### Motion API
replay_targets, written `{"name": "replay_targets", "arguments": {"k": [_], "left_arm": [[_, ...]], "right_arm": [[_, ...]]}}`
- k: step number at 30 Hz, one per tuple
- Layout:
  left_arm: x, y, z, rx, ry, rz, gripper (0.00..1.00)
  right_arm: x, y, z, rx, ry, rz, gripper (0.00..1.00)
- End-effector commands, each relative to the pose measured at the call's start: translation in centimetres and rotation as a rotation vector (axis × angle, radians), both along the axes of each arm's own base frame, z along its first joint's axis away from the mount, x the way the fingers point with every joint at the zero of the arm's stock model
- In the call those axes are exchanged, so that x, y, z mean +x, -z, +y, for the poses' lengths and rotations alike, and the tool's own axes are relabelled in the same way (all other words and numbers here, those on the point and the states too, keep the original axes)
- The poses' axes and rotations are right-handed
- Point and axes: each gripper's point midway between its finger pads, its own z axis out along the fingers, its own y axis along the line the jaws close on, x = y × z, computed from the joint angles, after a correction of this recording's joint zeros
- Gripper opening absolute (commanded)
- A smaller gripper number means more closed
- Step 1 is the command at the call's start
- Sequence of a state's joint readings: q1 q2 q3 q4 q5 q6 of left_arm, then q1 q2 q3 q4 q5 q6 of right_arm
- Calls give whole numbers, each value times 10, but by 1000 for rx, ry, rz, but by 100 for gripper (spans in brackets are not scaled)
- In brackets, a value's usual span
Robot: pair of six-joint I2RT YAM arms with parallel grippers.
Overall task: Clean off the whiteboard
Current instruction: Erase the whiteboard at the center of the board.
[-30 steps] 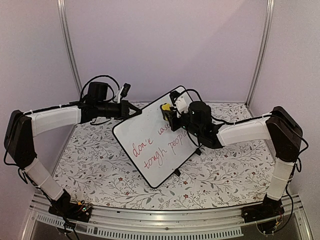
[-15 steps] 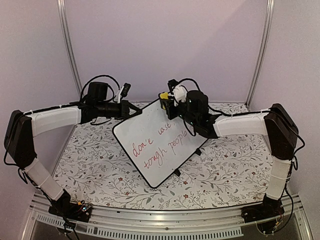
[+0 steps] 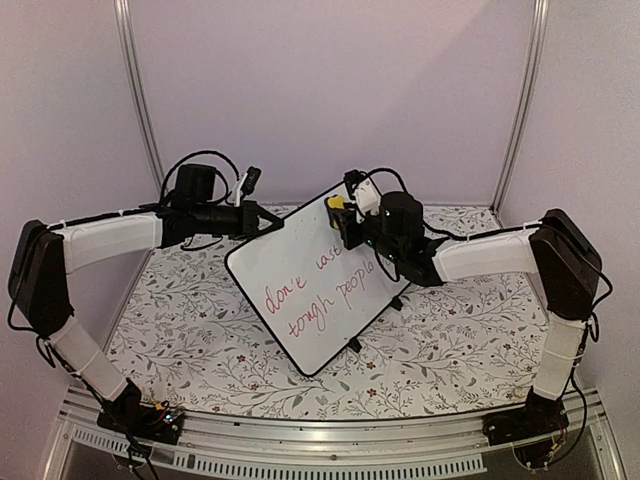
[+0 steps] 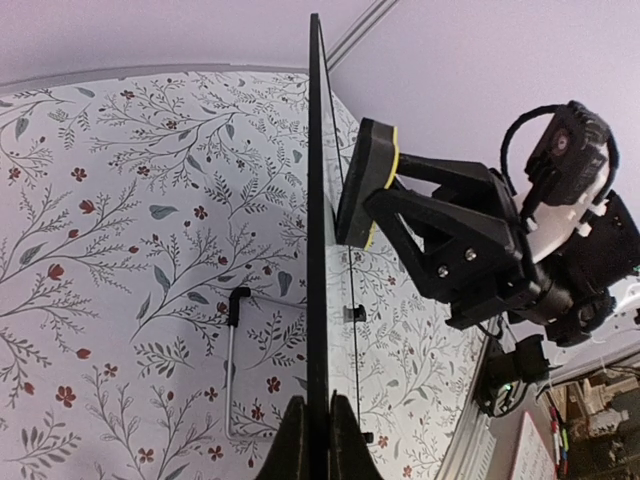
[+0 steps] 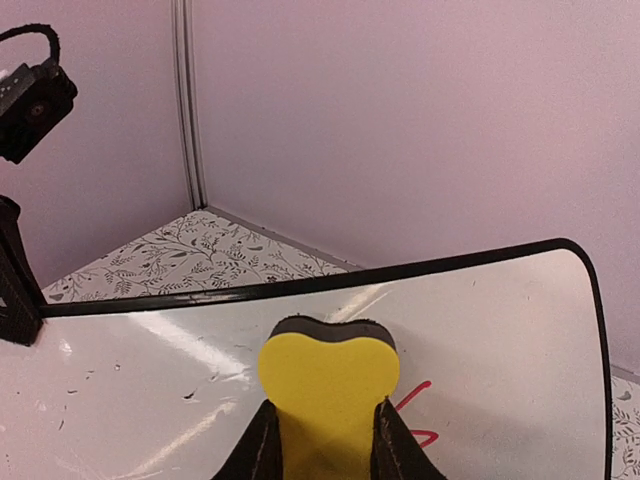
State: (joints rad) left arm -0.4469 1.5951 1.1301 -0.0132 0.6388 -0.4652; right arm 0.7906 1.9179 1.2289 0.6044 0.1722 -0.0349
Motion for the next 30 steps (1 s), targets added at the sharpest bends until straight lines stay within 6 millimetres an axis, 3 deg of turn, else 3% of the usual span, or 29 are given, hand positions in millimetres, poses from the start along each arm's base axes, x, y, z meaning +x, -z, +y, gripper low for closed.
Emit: {"name": "replay_targets", "arguments": {"k": [1,9,19,24,30], "left_arm": [[-15,-16,-10,-28,85,-71,0],[-15,-15,-12,-26,88,-68,0],[-16,-16,-11,-28,89,-71,0],[-17,-18,-11,-30,90,-75,0],[-16,-19,-11,-32,90,-77,0]], "right_arm": [[-16,40,-16,-58,-4,96,27],[-16,23,-16,-39,-5,72,27],[15,-19,10,-24,10,-10,27],[25,-13,13,-39,13,0,27],[17,15,-2,-61,28,51,27]]}}
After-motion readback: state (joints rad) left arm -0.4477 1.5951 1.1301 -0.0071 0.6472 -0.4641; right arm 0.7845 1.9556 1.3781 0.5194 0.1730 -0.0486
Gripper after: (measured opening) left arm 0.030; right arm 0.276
